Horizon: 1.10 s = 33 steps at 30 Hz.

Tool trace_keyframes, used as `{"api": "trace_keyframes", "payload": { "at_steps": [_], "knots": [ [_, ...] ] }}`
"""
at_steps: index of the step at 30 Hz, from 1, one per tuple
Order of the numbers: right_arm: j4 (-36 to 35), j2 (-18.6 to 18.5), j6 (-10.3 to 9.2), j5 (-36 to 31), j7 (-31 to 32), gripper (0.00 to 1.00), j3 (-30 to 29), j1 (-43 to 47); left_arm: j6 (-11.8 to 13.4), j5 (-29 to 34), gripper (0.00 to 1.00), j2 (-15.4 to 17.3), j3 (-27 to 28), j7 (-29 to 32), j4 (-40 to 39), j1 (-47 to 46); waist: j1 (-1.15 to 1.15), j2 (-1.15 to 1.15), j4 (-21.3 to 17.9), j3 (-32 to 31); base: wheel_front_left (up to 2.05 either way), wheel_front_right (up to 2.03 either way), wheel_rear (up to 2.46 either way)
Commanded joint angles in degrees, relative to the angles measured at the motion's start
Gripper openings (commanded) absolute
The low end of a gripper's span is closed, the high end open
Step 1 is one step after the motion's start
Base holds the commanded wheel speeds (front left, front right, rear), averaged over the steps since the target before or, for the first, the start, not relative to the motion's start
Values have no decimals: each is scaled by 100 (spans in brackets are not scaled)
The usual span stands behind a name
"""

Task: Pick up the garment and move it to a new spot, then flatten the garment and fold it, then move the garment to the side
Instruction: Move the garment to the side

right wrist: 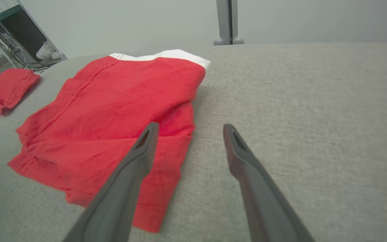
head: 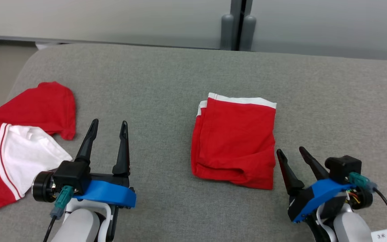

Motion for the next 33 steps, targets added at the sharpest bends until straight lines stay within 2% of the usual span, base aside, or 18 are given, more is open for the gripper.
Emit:
{"api": "trace_keyframes", "payload": {
  "at_steps": [1, 10, 11, 12, 13, 18, 21, 33],
  "knots": [
    [265, -6, 0, 87, -61, 100, 36, -229, -48, 65, 100, -55, 46, -40, -20, -157, -2, -2, 241, 241, 0, 0, 0],
    [1615, 4, 0, 99, -51, 100, 196, -867, -297, 299, 100, -346, 335, -40, -101, -121, -2, -2, 420, 338, 0, 0, 0],
    [1724, 6, 0, 136, -32, 46, 220, -893, -321, 333, 100, -373, 368, -40, -94, -93, -2, -2, 429, 332, 0, 0, 0],
    [1793, 9, 0, 142, -51, 9, 246, -914, -344, 359, 100, -400, 404, -40, -80, -67, -2, -2, 435, 316, 0, 0, 0],
    [1842, 9, 0, 158, -77, 0, 270, -938, -364, 387, 100, -428, 440, -41, -64, -43, -2, -2, 434, 302, 0, 0, 0],
    [1787, -112, 0, 195, -267, 0, 505, -1044, -435, 504, 100, -510, 621, -40, -16, 98, -2, -2, 301, 175, 0, 0, 0],
    [1710, -273, -2, 85, -324, 0, 674, -1018, -465, 557, 100, -537, 711, -41, 12, 189, -2, -2, 59, 100, 0, 0, 0],
    [1544, -782, -1, 397, -312, 0, 1158, -816, -589, 754, 100, -550, 771, -39, -127, 371, -2, -2, -1614, 36, 0, 0, 0]
  ]
}}
